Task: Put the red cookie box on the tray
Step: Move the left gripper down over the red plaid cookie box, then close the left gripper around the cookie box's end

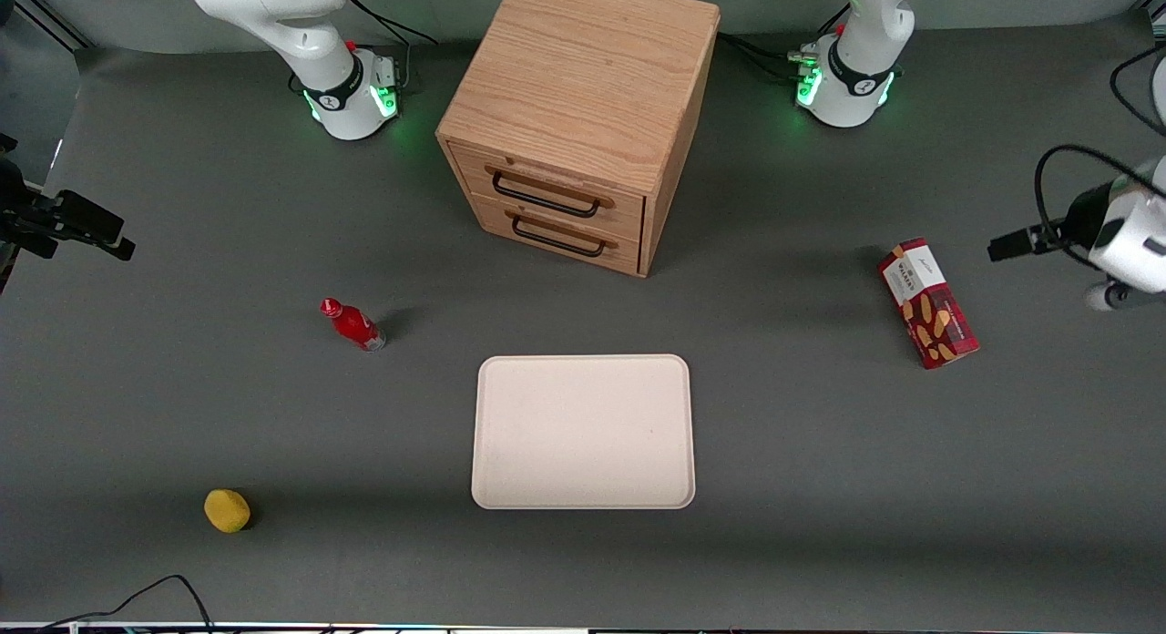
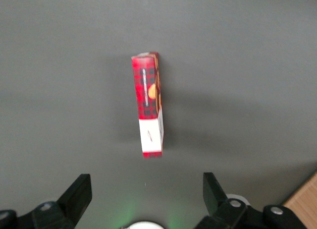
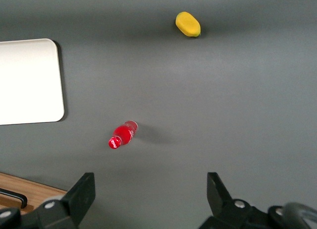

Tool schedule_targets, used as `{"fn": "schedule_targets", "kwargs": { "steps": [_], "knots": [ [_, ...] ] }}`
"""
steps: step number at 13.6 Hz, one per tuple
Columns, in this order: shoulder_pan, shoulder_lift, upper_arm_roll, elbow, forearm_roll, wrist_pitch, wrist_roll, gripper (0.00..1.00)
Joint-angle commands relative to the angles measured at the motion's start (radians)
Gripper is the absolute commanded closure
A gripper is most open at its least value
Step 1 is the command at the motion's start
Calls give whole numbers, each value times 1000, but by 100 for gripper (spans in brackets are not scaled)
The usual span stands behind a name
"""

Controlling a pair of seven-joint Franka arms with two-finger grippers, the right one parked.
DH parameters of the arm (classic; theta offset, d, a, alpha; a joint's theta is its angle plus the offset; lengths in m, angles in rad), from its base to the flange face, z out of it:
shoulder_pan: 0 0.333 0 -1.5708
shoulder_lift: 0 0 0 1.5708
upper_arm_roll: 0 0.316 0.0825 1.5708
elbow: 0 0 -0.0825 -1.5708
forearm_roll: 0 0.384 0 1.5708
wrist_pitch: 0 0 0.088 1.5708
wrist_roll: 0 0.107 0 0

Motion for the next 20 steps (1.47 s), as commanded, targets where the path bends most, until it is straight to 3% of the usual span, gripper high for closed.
{"fn": "schedule_targets", "kwargs": {
  "steps": [1,7,13,20],
  "knots": [
    [-1,37,25,-78,-23,149,-2,0],
    [6,218,64,-131,-125,413,-27,0],
    [4,151,64,-411,-126,714,-28,0],
    [4,85,62,-571,-125,836,-25,1]
  ]
}}
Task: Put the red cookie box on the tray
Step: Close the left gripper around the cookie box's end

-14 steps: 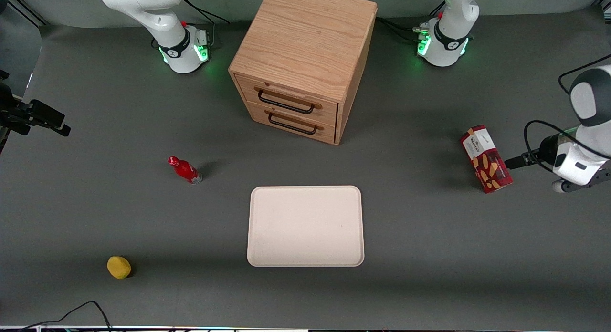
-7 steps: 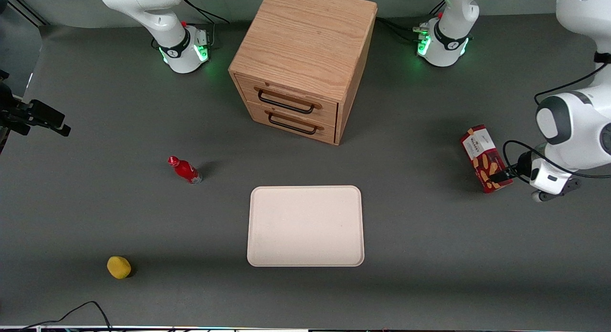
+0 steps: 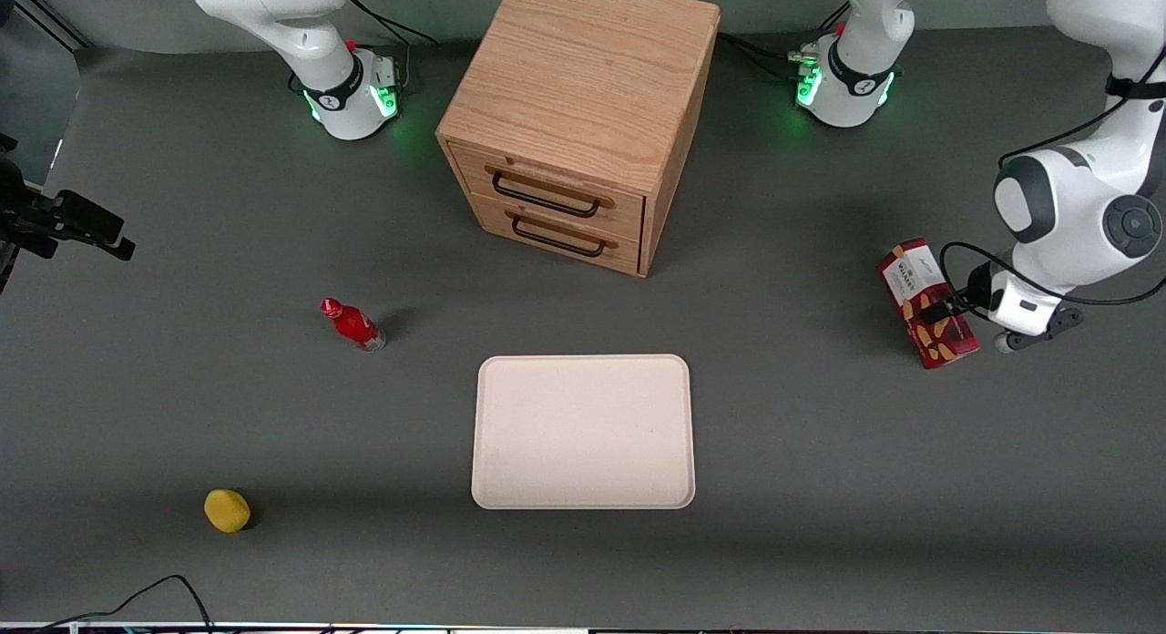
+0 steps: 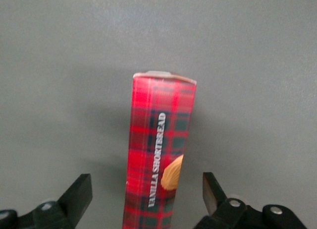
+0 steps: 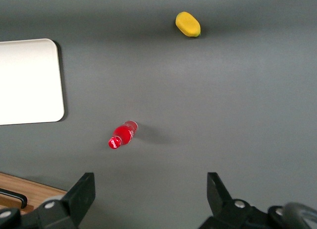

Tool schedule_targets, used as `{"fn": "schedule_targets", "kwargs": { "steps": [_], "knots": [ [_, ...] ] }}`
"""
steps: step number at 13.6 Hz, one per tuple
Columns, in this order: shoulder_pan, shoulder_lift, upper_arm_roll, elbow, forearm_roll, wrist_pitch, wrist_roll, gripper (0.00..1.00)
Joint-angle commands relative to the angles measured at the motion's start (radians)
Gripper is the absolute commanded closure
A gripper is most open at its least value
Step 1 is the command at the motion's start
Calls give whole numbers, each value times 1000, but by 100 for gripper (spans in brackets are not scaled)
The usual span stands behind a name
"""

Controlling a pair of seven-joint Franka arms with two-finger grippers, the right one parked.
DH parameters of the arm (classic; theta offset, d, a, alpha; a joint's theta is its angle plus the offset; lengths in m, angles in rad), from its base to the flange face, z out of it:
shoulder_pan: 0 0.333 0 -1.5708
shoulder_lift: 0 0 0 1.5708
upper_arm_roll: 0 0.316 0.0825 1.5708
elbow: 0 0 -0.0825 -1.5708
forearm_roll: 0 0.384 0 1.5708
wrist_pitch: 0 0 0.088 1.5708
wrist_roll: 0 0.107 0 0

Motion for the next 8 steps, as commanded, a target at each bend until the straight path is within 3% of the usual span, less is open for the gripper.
{"fn": "schedule_targets", "kwargs": {
  "steps": [1,4,8],
  "knots": [
    [-3,-40,0,-90,-9,99,-5,1],
    [-10,-20,-2,-117,-7,173,-5,5],
    [-13,-17,-5,-117,-7,173,-5,58]
  ]
}}
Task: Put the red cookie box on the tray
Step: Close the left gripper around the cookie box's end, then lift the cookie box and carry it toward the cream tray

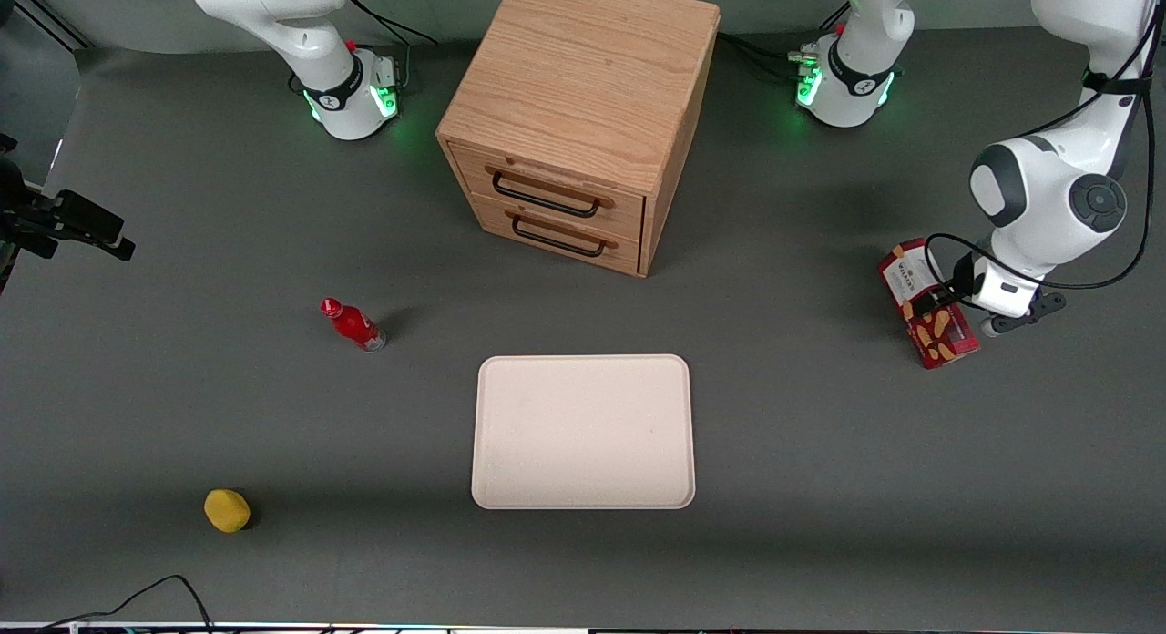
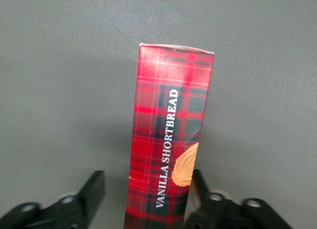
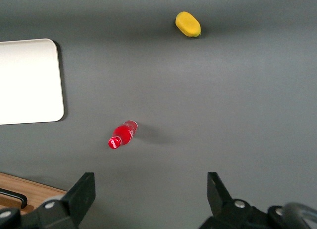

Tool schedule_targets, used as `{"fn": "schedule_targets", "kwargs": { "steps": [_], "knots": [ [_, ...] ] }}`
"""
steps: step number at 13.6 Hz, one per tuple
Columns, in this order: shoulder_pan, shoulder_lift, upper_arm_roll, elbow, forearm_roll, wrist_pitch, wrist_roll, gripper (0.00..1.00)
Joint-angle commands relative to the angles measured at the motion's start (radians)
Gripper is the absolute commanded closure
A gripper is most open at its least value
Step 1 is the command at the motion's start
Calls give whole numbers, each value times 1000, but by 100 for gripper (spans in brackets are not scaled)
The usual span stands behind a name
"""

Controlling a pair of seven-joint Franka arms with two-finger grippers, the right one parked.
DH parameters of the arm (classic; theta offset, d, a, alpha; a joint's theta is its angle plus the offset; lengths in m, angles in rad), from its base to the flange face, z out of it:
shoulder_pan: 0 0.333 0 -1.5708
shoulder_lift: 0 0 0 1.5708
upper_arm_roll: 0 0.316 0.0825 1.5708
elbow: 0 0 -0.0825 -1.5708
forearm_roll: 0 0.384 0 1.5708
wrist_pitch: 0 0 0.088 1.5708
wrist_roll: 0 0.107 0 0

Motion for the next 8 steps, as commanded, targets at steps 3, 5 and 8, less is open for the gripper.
{"fn": "schedule_targets", "kwargs": {
  "steps": [3,5,8],
  "knots": [
    [-14,-13,-2,-11,-7,8,-7,81],
    [-14,-32,-14,-10,-7,-12,-10,81],
    [-14,-119,-30,10,-7,-153,-14,82]
  ]
}}
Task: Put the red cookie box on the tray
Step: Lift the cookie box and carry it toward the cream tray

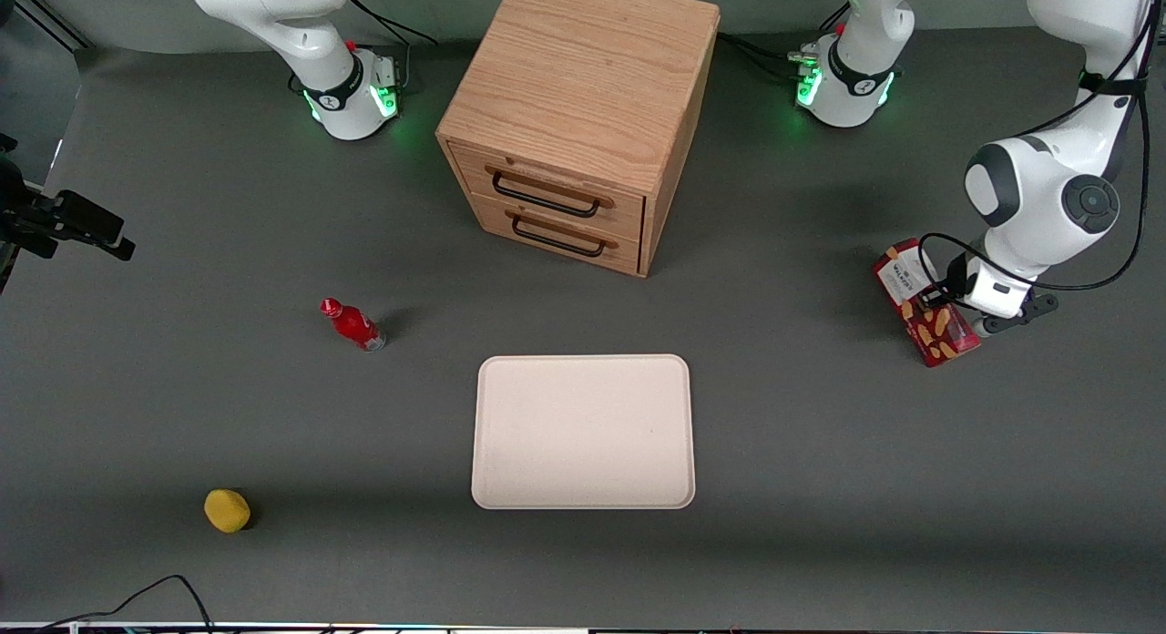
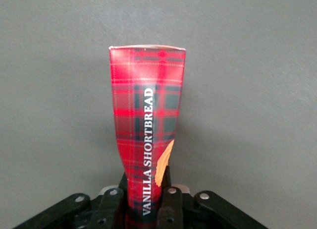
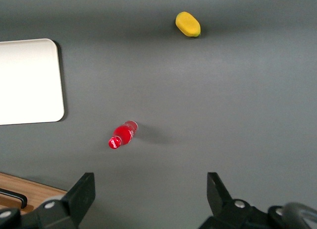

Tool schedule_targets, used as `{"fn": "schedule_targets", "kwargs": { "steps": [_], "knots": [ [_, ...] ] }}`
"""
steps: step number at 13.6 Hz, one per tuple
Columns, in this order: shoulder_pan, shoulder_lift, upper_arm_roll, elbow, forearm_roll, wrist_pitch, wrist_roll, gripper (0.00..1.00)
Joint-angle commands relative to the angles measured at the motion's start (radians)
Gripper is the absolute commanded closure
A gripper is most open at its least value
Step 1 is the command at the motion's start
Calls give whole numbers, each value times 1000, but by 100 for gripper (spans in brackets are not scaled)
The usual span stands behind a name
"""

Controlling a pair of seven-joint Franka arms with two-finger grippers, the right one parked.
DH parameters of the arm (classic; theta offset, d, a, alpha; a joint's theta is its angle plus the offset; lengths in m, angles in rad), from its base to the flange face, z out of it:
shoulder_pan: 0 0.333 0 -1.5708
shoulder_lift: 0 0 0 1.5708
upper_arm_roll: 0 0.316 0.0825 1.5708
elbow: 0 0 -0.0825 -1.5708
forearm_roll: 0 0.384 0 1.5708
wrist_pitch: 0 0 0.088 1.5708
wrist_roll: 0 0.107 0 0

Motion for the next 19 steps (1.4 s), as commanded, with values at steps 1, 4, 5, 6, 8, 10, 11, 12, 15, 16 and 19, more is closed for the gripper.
{"fn": "schedule_targets", "kwargs": {
  "steps": [1,4,5,6,8,10,11,12,15,16,19],
  "knots": [
    [-7,-134,-16,15,-3,-177,-22,81],
    [-7,-249,-27,99,14,-451,-25,81],
    [-7,-278,-28,160,25,-580,-26,81],
    [-7,-295,-31,235,27,-701,-28,80],
    [-7,-298,-45,401,27,-907,-32,78],
    [-7,-298,-94,510,43,-1012,-60,78],
    [-7,-298,-117,541,54,-1033,-84,78],
    [-7,-298,-148,561,54,-1038,-113,78],
    [-7,-283,-266,595,51,-1017,-285,78],
    [-9,-240,-315,631,43,-1006,-360,76],
    [-12,-92,-460,768,40,-943,-596,76]
  ]
}}
